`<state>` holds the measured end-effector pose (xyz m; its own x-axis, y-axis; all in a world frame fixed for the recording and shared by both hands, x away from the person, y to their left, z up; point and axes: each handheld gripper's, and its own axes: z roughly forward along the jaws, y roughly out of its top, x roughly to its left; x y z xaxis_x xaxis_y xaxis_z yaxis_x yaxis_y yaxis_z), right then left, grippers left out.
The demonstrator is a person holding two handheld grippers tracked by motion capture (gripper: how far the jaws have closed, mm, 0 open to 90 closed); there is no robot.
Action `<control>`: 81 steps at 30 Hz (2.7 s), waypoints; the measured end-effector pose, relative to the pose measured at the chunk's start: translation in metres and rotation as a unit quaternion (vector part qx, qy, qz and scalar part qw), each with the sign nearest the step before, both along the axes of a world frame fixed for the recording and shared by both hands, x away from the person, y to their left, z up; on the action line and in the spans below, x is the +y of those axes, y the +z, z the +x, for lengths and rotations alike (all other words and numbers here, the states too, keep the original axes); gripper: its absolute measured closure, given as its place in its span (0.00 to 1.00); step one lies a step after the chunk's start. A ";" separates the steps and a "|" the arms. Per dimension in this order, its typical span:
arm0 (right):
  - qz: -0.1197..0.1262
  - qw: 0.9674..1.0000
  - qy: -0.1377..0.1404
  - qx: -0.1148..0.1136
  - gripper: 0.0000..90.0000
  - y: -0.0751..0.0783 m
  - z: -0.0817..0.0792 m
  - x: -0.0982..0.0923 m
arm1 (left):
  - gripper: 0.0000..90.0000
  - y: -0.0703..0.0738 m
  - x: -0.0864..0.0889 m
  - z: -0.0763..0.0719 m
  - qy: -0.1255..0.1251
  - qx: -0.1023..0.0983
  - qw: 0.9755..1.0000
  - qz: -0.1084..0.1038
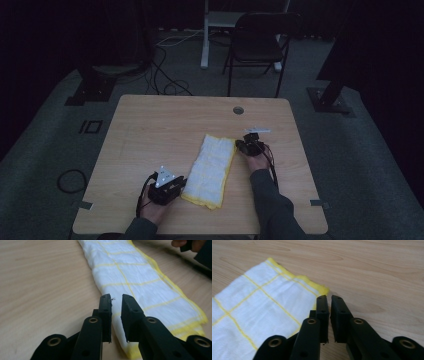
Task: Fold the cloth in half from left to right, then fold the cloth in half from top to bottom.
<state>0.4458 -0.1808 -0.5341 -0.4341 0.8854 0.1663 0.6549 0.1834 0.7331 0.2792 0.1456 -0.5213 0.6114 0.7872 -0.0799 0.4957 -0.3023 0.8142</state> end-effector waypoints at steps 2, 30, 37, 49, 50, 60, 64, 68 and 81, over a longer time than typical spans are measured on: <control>-0.001 1.000 -0.004 0.004 0.91 -0.001 0.000 -0.002 | 0.87 0.001 -0.002 0.005 -0.001 -0.006 1.000 0.001; 0.040 0.999 0.004 0.000 0.66 0.003 -0.003 -0.002 | 0.69 0.013 -0.027 0.095 0.006 -0.054 0.998 -0.009; 0.041 0.999 0.007 -0.001 0.65 0.005 -0.004 -0.001 | 0.68 0.005 -0.036 0.112 0.022 -0.052 0.998 -0.012; 0.047 0.999 0.007 0.001 0.62 0.004 -0.004 -0.001 | 0.65 0.003 -0.047 0.144 0.042 -0.033 0.998 -0.015; 0.049 0.999 0.007 0.001 0.62 0.004 -0.003 -0.001 | 0.65 0.001 -0.051 0.150 0.044 -0.025 0.999 -0.013; 0.050 0.999 -0.004 0.020 0.62 0.002 -0.001 0.003 | 0.64 -0.007 -0.065 0.169 0.045 0.002 0.999 0.009; 0.037 0.999 -0.006 0.026 0.71 0.000 0.001 0.005 | 0.64 -0.009 -0.065 0.176 0.053 0.016 0.998 0.005; 0.024 0.999 -0.009 0.038 0.79 -0.003 0.004 0.008 | 0.64 -0.011 -0.061 0.181 0.063 0.028 0.998 0.000; 0.002 1.000 0.006 0.019 0.97 -0.001 0.021 0.017 | 0.64 -0.011 -0.060 0.190 0.076 0.044 0.996 -0.001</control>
